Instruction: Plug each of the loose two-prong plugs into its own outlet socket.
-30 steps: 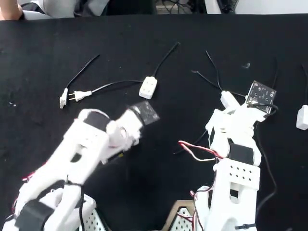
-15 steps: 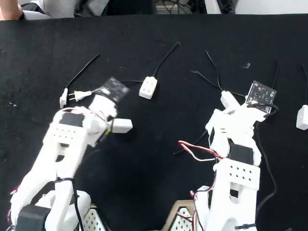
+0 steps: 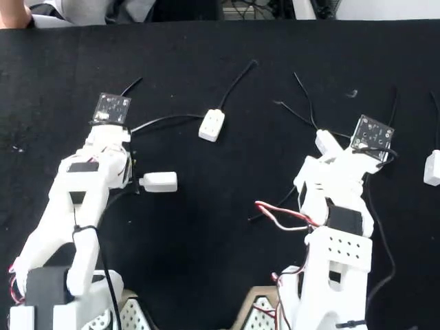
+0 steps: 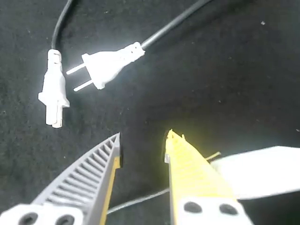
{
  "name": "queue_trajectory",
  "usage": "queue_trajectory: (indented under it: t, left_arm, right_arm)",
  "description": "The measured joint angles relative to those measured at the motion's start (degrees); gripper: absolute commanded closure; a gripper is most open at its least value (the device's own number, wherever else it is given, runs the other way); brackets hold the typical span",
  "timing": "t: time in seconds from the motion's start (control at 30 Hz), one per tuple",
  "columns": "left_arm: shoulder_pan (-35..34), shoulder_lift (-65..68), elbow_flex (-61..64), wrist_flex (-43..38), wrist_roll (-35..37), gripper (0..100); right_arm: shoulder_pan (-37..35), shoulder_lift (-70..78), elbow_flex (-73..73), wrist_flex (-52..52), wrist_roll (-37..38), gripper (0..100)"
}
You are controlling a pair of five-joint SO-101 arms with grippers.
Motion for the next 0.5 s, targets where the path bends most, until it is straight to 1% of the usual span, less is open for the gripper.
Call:
queue_trajectory:
  t: [0.1,0.17,0.23,0.33,0.5]
  left_arm:
    - [0.0,-0.3,-4.9,10.3,-0.2,84]
    - [1.0,-2.0,-6.8,18.2,-1.9,84]
    - [2.1,-4.7,-6.9,23.6,-4.2,84]
    - [4.7,-10.8,-3.5,26.0,-7.3,84]
    - [11.0,-25.4,5.1,26.3,-7.8,84]
  right_arm:
    - [0.0,0.0,0.0,0.0,0.1,69.8]
    - [0.0,0.0,0.0,0.0,0.2,69.8]
    - [0.0,0.0,0.0,0.0,0.2,69.8]
    - [0.0,0.0,0.0,0.0,0.2,69.8]
    - [0.0,0.0,0.0,0.0,0.2,69.8]
